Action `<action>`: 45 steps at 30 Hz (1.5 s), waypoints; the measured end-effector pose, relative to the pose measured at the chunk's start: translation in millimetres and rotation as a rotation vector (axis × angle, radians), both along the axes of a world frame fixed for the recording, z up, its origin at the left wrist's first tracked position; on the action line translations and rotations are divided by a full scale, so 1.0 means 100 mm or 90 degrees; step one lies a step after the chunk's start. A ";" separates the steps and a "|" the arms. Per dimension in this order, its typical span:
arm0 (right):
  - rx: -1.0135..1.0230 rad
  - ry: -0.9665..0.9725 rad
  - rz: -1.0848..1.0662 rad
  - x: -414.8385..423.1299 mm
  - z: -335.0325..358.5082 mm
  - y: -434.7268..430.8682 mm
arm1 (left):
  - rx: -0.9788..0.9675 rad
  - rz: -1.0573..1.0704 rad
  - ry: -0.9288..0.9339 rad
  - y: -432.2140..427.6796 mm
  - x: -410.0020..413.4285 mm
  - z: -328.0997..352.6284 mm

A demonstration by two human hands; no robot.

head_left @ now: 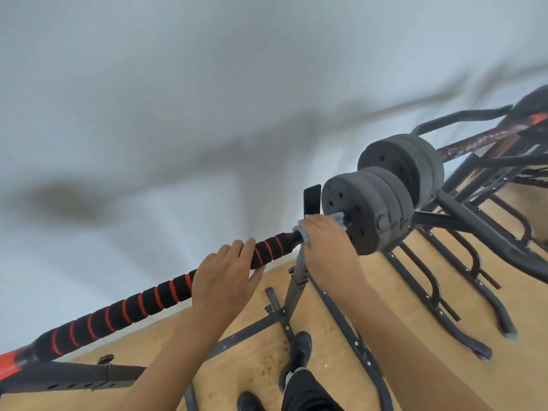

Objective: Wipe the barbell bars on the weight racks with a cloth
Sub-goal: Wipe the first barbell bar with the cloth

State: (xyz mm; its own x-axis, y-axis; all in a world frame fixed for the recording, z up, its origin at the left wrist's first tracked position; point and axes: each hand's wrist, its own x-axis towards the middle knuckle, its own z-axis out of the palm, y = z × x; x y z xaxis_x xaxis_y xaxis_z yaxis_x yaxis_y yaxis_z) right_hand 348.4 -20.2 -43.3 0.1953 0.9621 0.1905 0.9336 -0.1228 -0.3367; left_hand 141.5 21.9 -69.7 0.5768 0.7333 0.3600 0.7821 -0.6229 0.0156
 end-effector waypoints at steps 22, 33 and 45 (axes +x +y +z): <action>-0.265 0.005 -0.037 0.32 0.27 0.27 | -0.613 -0.083 0.055 0.62 -0.04 0.40; -0.246 0.020 -0.039 0.15 0.27 0.19 | -0.917 -0.117 -0.023 0.82 -0.03 0.53; -0.148 0.011 0.072 -0.41 0.23 0.06 | -0.328 -0.082 0.196 0.52 0.12 0.42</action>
